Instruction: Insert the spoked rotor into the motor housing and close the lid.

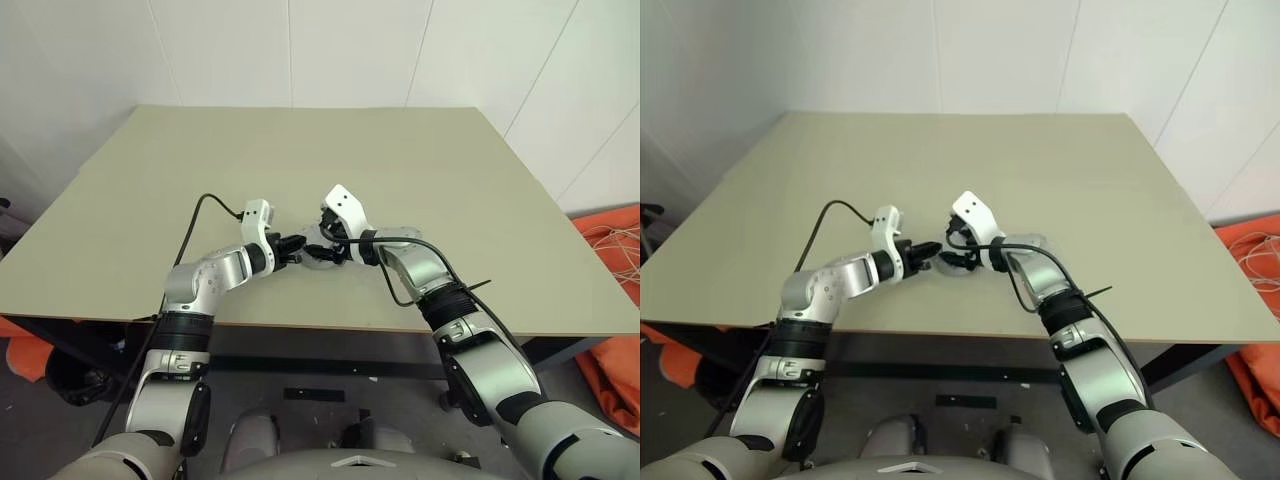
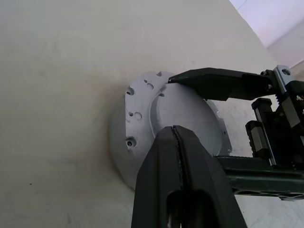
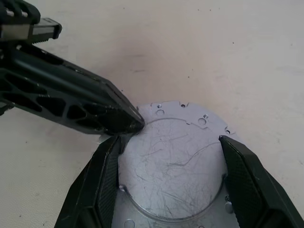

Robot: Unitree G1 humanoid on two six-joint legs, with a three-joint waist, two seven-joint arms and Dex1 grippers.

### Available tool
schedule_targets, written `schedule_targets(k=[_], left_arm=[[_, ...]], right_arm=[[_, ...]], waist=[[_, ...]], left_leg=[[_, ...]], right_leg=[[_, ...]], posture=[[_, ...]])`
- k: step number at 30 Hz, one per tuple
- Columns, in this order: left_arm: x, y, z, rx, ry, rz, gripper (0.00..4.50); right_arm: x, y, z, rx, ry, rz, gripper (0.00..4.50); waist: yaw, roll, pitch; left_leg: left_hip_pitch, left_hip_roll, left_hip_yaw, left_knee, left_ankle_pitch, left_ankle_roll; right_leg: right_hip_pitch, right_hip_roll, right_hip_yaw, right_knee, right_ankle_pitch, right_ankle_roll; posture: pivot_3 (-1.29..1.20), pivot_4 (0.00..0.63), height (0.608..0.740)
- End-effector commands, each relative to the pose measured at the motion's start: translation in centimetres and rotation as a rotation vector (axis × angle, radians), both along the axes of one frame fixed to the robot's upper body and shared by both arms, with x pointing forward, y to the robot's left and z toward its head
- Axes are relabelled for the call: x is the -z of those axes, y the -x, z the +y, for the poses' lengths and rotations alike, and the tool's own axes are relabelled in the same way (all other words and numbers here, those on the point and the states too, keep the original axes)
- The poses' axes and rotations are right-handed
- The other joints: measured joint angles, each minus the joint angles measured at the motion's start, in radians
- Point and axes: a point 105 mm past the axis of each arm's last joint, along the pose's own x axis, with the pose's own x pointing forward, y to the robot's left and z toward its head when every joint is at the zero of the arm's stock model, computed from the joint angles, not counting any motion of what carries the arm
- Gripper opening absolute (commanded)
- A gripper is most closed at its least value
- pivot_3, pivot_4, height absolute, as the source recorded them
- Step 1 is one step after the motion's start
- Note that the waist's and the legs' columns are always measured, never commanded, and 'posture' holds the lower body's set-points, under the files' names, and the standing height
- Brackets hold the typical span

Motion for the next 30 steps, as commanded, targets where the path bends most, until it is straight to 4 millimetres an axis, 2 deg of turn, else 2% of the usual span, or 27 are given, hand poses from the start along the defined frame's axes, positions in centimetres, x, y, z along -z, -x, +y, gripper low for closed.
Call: schedule_targets(k=[1,5,14,28,30], left_arm=[[-0.6,-0.9,-0.2,-0.009,-0.024,-0.018,0.00],[-0.6,-1.8,0.0,-0.034,-0.038,-0.026,0.00],[0.1,-2.0,-0.6,-0.016,-0.054,0.001,0.00],[1.1,-0.5,-1.8,0.056,-0.060,0.041,0.00],[1.1,-0.4,-1.9,0.059,-0.063,0.042,0.00]], right_arm=[[0.5,0.0,-0.1,0.019,0.023,0.014,3.18],[0.5,0.1,0.0,0.020,0.021,0.016,3.18],[0.3,0.1,0.3,0.014,0.016,0.013,3.18],[-0.2,0.2,0.3,0.004,0.012,0.005,3.18],[-0.3,0.2,0.2,0.004,0.011,0.003,3.91]], waist=[[0.001,0.000,0.000],[0.000,0.000,0.000],[-0.001,0.000,0.000],[0.000,0.000,0.000],[0.001,0.000,0.000]], left_leg=[[0.001,0.000,0.000,0.000,0.000,0.000],[0.001,0.000,0.000,-0.001,0.000,0.000],[0.001,0.000,0.000,-0.003,0.000,0.000],[0.001,0.000,0.000,-0.005,0.000,0.000],[0.001,0.000,0.000,-0.005,0.000,0.000]], right_leg=[[0.000,0.000,0.000,0.000,0.000,0.000],[0.000,0.000,0.000,-0.001,0.000,0.000],[0.000,0.000,0.000,-0.002,0.000,0.000],[0.000,0.000,0.000,-0.004,0.000,0.000],[0.001,0.000,0.000,-0.004,-0.001,0.001]], posture=[[0.00,0.000,0.740],[0.00,0.000,0.740],[0.00,0.000,0.740],[0.00,0.000,0.740],[0.00,0.000,0.740]])
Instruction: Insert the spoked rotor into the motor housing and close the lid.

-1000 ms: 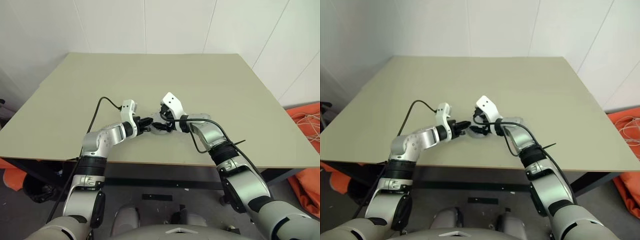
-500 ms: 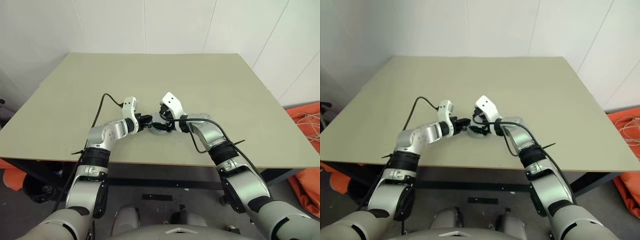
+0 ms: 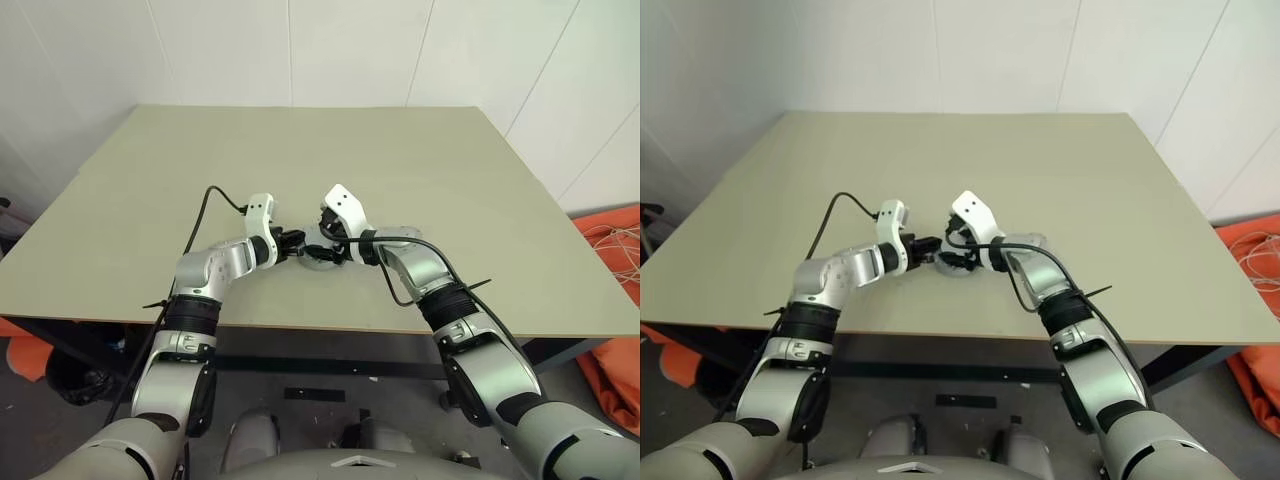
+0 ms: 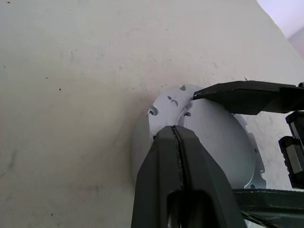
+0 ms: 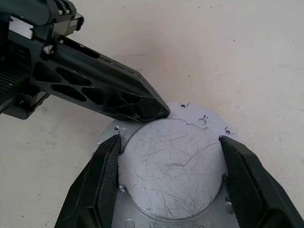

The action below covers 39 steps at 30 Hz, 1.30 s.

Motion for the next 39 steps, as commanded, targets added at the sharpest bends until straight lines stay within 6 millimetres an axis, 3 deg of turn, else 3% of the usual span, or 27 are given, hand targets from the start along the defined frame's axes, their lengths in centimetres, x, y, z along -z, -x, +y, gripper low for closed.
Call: schedule_targets(k=[1,2,14,30,39], left_arm=[[0.8,0.9,-1.4,0.062,-0.006,0.038,0.00],[0.8,0.9,-1.4,0.063,-0.007,0.038,0.00],[0.9,1.0,-1.6,0.079,-0.017,0.031,0.00],[0.9,1.1,-2.2,0.097,-0.012,0.027,0.00],[0.8,1.2,-2.5,0.107,-0.009,0.021,0.00]], right_arm=[[-0.1,0.0,0.1,0.004,0.010,-0.008,4.21],[-0.1,0.0,0.1,0.004,0.010,-0.010,4.47],[-1.3,0.1,-0.7,0.006,0.009,-0.039,4.47],[-4.0,2.3,-3.0,-0.032,0.003,-0.063,4.47],[-4.9,2.9,-5.6,0.011,0.011,-0.028,4.47]], waist=[[0.001,0.000,0.000],[0.003,0.000,0.000],[0.009,0.000,0.000],[0.015,0.000,0.000],[0.030,0.000,0.000]], left_leg=[[0.000,0.000,0.000,0.000,0.000,0.000],[0.000,0.000,0.000,0.000,0.000,0.000],[-0.003,-0.002,0.000,-0.003,0.000,0.000],[-0.003,-0.002,0.000,-0.006,0.000,0.001],[-0.003,-0.003,0.000,-0.006,0.000,0.001]], right_leg=[[0.000,0.000,0.000,0.000,0.000,0.001],[0.000,0.000,0.000,-0.001,0.000,0.001],[0.001,-0.001,0.000,-0.008,0.001,0.000],[0.002,-0.001,-0.001,-0.012,0.002,0.001],[0.002,-0.001,-0.001,-0.013,0.002,0.001]], posture=[[0.00,0.000,0.740],[0.00,0.000,0.740],[0.00,0.000,0.740],[0.00,0.000,0.740],[0.00,0.000,0.740]])
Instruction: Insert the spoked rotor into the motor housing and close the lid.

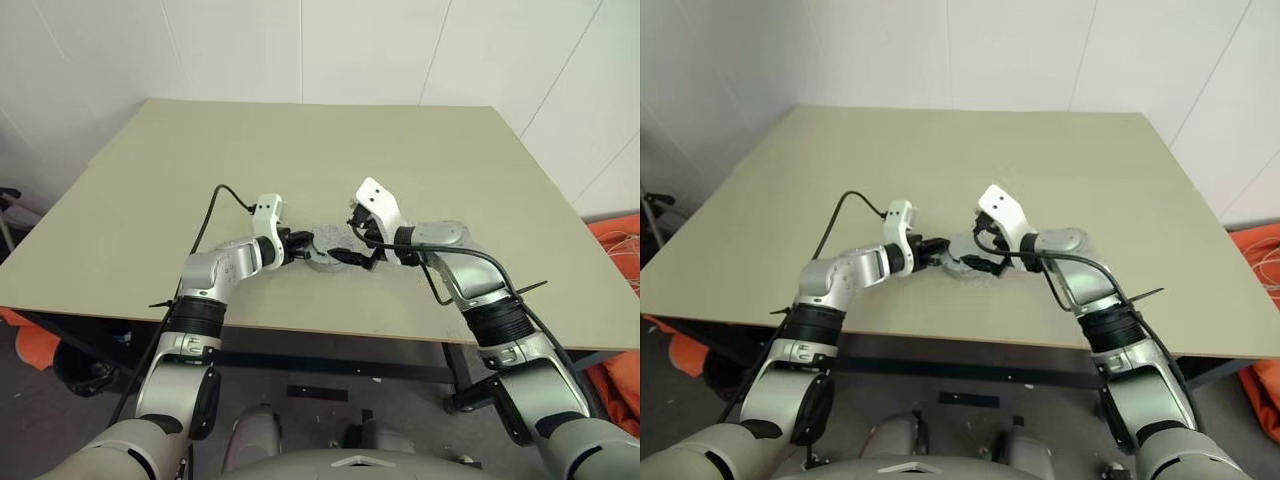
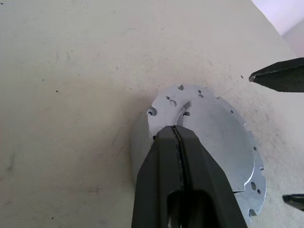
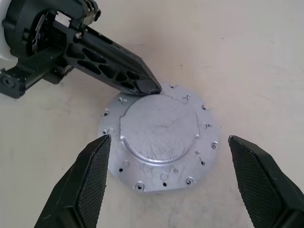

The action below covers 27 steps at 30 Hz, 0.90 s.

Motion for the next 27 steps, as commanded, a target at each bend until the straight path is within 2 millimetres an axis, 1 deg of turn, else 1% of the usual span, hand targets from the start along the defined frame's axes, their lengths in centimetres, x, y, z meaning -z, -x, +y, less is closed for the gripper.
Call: schedule_targets(k=[1,4,9,15,19,21,27], left_arm=[[1.1,0.7,-0.9,0.043,-0.016,0.045,0.00],[1.1,0.7,-0.9,0.043,-0.016,0.043,0.00],[1.1,0.7,-0.9,0.042,-0.015,0.042,0.00],[1.2,0.8,-0.9,0.042,-0.014,0.043,0.00],[1.2,0.8,-1.0,0.041,-0.013,0.043,0.00],[1.2,0.8,-1.0,0.041,-0.013,0.043,0.00],[1.3,0.9,-0.9,0.041,-0.020,0.044,0.00]], right_arm=[[-1.4,0.2,-0.8,0.033,-0.051,0.011,4.47],[-1.2,0.2,-1.4,0.132,-0.144,0.145,4.47],[-0.7,0.1,-1.7,0.243,-0.221,0.292,4.47],[-0.5,0.4,-1.3,0.326,-0.320,0.467,4.47],[-0.3,0.2,-1.4,0.396,-0.373,0.570,4.47],[-0.1,0.1,-1.7,0.447,-0.406,0.652,4.47],[0.2,0.0,-2.0,0.526,-0.482,0.798,4.47]], waist=[[0.004,0.000,0.000],[0.005,0.000,0.000],[0.005,0.000,0.000],[0.006,0.000,0.000],[0.007,0.000,0.000],[0.007,0.001,0.000],[0.009,0.001,0.000]], left_leg=[[0.000,0.000,0.000,0.000,0.000,0.000],[0.000,0.000,0.000,-0.001,0.000,0.000],[0.000,0.000,0.000,-0.001,0.000,0.000],[0.000,0.000,0.000,-0.001,0.000,-0.001],[0.000,0.000,0.000,-0.001,0.001,-0.001],[0.000,0.000,0.000,-0.001,0.001,-0.001],[0.001,-0.001,0.000,-0.002,0.001,-0.002]], right_leg=[[0.000,0.000,0.000,0.000,0.000,0.000],[0.000,0.000,0.000,0.000,0.000,0.000],[0.000,0.000,0.000,0.000,0.000,0.000],[0.000,0.000,0.000,0.000,0.000,0.000],[0.000,0.000,0.000,0.000,0.000,0.000],[0.000,0.000,0.000,0.000,0.000,0.000],[0.000,0.000,0.000,0.001,0.000,0.000]], posture=[[0.00,0.000,0.740],[0.00,0.000,0.740],[0.00,0.000,0.740],[0.00,0.000,0.740],[0.00,0.000,0.740],[0.00,0.000,0.740],[0.00,0.000,0.740]])
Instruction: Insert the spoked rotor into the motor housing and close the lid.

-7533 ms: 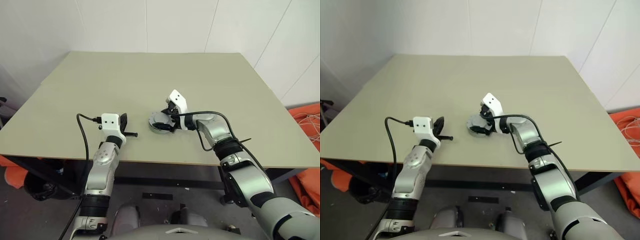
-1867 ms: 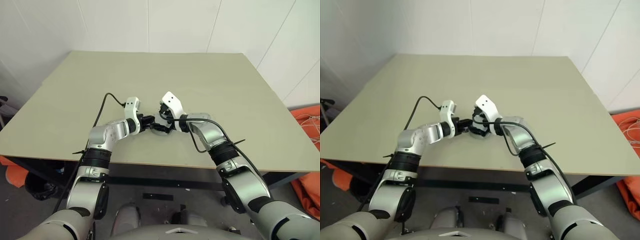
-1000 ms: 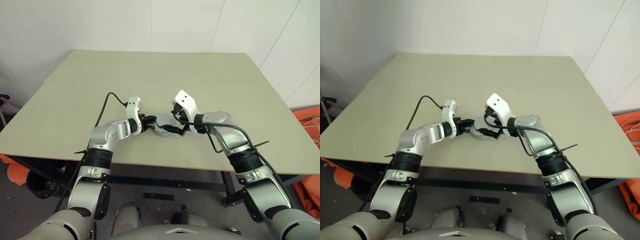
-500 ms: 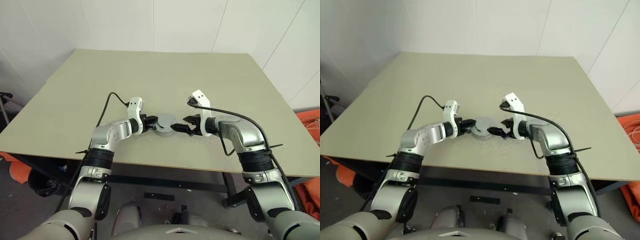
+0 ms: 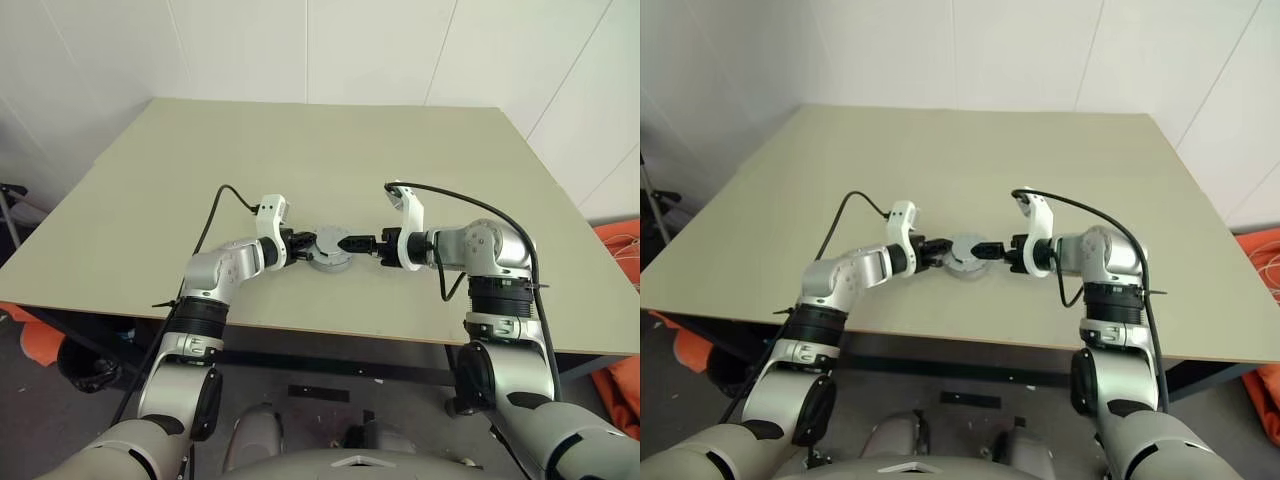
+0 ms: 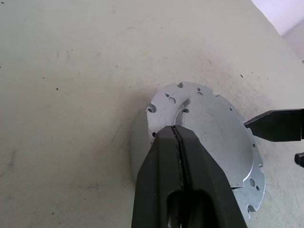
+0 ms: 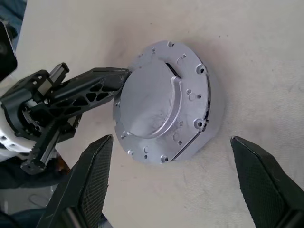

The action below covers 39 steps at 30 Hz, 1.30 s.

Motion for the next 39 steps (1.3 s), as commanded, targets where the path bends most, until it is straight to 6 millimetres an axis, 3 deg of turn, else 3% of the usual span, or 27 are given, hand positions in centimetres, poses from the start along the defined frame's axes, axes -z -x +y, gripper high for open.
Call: schedule_targets(k=[1,22,31,39], left_arm=[[1.3,0.8,-0.7,0.032,-0.017,0.048,0.00],[1.1,0.9,-0.9,0.035,-0.013,0.043,0.00],[1.1,0.9,-1.0,0.037,-0.011,0.042,0.00],[1.1,0.9,-1.0,0.037,-0.013,0.040,0.00]], right_arm=[[-0.8,-0.3,0.1,0.033,-0.073,0.044,4.47],[0.2,-0.6,2.2,0.089,-0.217,0.155,4.47],[1.7,-0.3,2.4,0.126,-0.253,0.200,4.47],[0.1,-0.3,2.8,0.100,-0.420,0.171,4.47]], waist=[[0.000,0.000,0.000],[0.002,0.001,0.000],[0.000,0.001,0.000],[0.000,0.001,0.000]], left_leg=[[0.000,0.000,0.000,0.000,0.000,0.000],[0.002,-0.001,0.000,-0.006,0.003,-0.004],[0.003,-0.001,0.000,-0.007,0.003,-0.006],[0.003,-0.001,0.000,-0.007,0.003,-0.006]], right_leg=[[0.000,0.000,0.000,0.000,0.000,0.000],[0.000,0.000,0.000,0.000,0.001,0.002],[0.000,0.000,0.000,0.000,0.002,0.003],[0.000,0.000,0.000,0.000,0.002,0.003]], posture=[[0.00,0.000,0.740],[0.00,0.000,0.740],[0.00,0.000,0.740],[0.00,0.000,0.740]])
